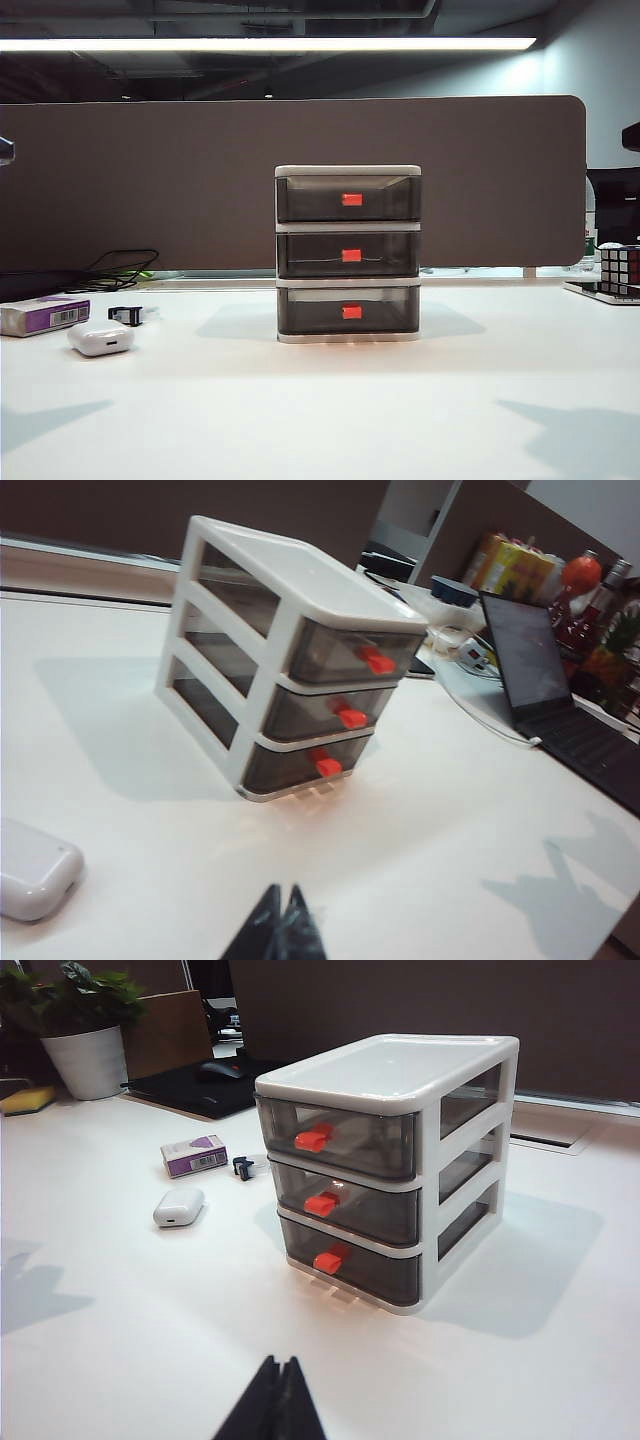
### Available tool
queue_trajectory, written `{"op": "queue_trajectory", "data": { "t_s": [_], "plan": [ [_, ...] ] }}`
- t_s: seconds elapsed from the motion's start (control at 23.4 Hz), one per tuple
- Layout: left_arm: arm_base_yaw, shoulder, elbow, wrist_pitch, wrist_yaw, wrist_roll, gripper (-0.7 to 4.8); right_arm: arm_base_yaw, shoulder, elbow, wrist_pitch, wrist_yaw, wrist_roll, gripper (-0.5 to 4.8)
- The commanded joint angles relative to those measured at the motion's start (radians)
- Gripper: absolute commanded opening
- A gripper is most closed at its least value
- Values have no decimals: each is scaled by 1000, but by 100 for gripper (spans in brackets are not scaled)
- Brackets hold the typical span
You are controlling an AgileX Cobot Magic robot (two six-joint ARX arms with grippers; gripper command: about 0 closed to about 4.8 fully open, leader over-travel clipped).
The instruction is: Open the second layer of the drawer on the table, pick up the earphone case on the table and put it in, and finally close the drawer.
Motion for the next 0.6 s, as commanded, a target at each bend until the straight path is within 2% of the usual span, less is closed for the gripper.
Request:
{"op": "queue_trajectory", "data": {
  "t_s": [0.04,0.17,0.26,0.43,0.56,0.6],
  "plan": [
    [1,3,6,-41,-13,-6,-6,3,2,-6,10,-5,5,-4],
    [1,5,7,-147,-14,11,-6,20,2,-6,-1,-4,4,-5],
    [-2,6,7,-142,15,13,-6,28,2,-6,-20,-5,4,-5],
    [-4,6,7,-145,-16,16,-6,75,2,-5,-62,6,2,-5],
    [-4,19,7,-145,-45,-16,-6,143,3,15,-82,85,3,-5],
    [-6,29,7,-141,-42,-40,-6,182,5,31,-105,146,3,-5]
  ]
}}
